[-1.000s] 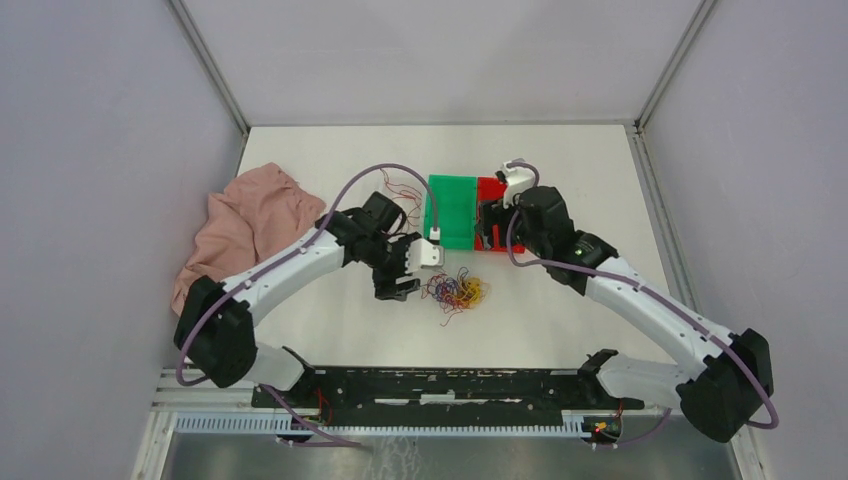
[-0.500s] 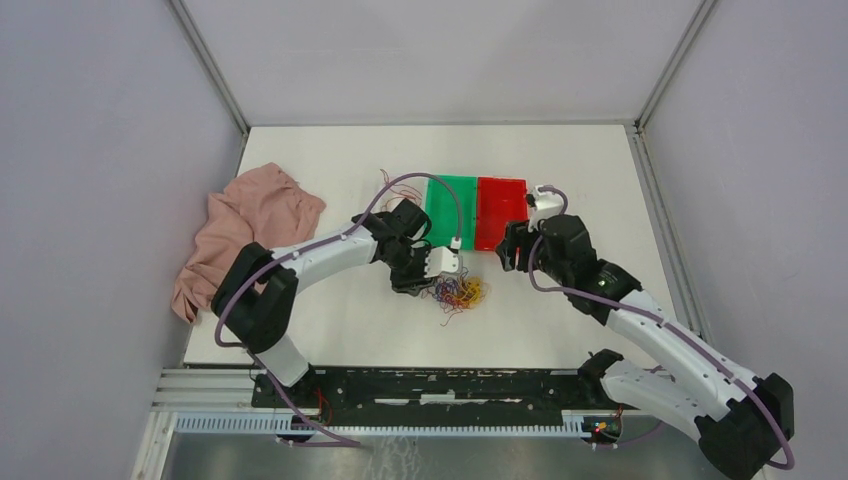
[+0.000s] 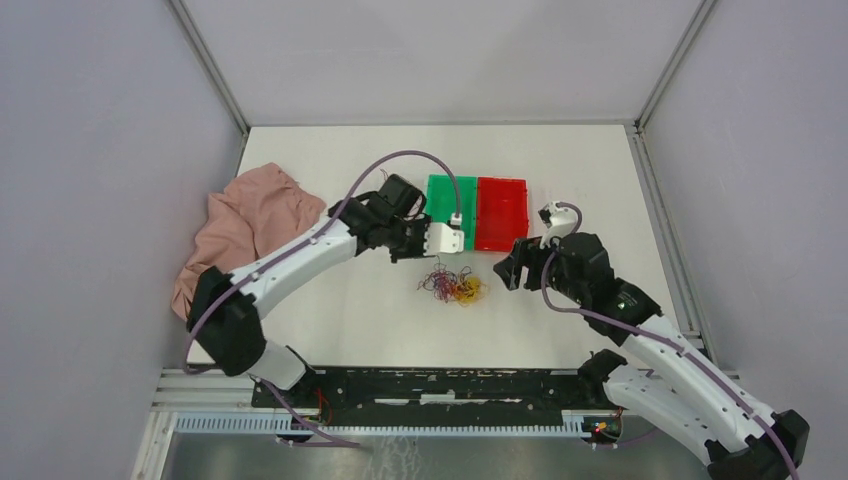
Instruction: Untangle the cables
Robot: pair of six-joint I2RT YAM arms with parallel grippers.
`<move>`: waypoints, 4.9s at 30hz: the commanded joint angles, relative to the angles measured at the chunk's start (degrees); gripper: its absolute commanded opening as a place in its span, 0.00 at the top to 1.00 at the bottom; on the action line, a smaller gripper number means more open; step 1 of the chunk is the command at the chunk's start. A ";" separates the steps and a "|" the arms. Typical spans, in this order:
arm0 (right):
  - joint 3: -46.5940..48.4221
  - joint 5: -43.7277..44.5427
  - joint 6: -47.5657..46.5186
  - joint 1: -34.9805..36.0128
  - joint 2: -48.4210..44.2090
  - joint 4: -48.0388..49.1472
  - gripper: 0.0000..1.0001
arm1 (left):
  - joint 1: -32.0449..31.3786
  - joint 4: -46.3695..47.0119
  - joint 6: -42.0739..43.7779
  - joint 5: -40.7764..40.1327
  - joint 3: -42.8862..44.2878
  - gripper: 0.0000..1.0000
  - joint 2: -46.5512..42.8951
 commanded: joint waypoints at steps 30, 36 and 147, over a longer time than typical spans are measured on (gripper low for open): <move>11.93 -24.57 6.72 10.37 9.47 32.76 0.26 | -0.79 5.65 0.70 16.22 14.51 0.97 -25.82; 11.52 -23.50 7.59 10.76 13.46 41.75 0.30 | -0.75 5.62 0.28 17.67 16.51 0.97 -25.29; 29.77 -23.51 -8.16 13.60 17.27 17.86 0.06 | -1.91 30.21 8.11 9.73 48.55 0.97 -14.31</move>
